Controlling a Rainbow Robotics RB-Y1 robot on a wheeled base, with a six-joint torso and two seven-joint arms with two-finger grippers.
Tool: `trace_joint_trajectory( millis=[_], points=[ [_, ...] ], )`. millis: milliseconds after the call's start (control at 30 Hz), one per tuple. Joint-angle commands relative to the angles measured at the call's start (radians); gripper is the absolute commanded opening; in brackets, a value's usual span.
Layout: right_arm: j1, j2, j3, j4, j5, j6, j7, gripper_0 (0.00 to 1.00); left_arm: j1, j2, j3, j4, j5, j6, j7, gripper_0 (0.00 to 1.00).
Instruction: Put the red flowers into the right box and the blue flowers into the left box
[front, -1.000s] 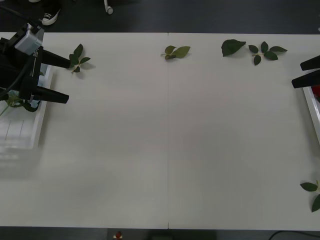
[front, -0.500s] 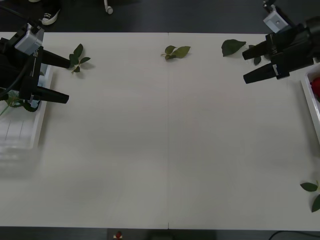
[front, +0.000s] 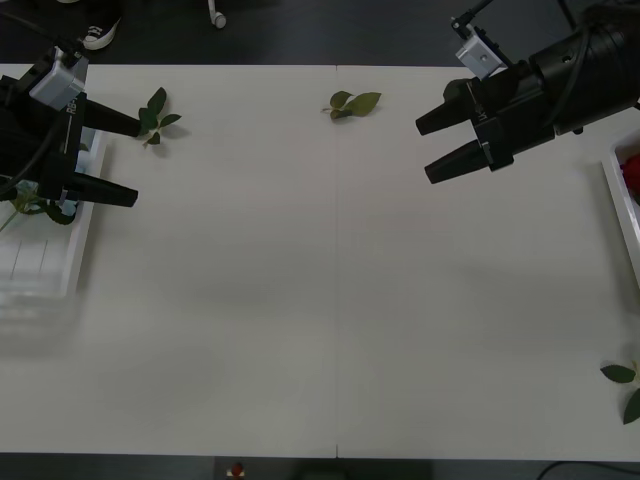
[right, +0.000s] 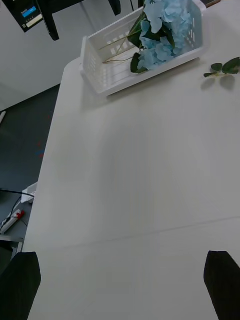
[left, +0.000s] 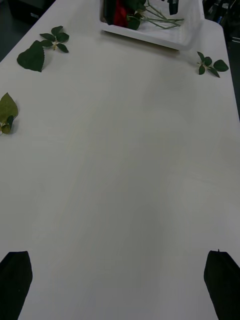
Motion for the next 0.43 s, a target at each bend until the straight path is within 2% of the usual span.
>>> trace_joint_trajectory(
  millis=[33,433],
  points=[
    [-0.02,0.01,-0.003,-0.002,-0.012,0.001,0.006,0.95,-0.025,0.023,0.02,-0.006,0.003,0.002,0.015,1.0],
    [-0.02,0.023,0.0,0.015,-0.012,0.002,0.006,0.94,-0.025,0.023,0.02,-0.006,0.003,0.002,0.015,1.0]
  ],
)
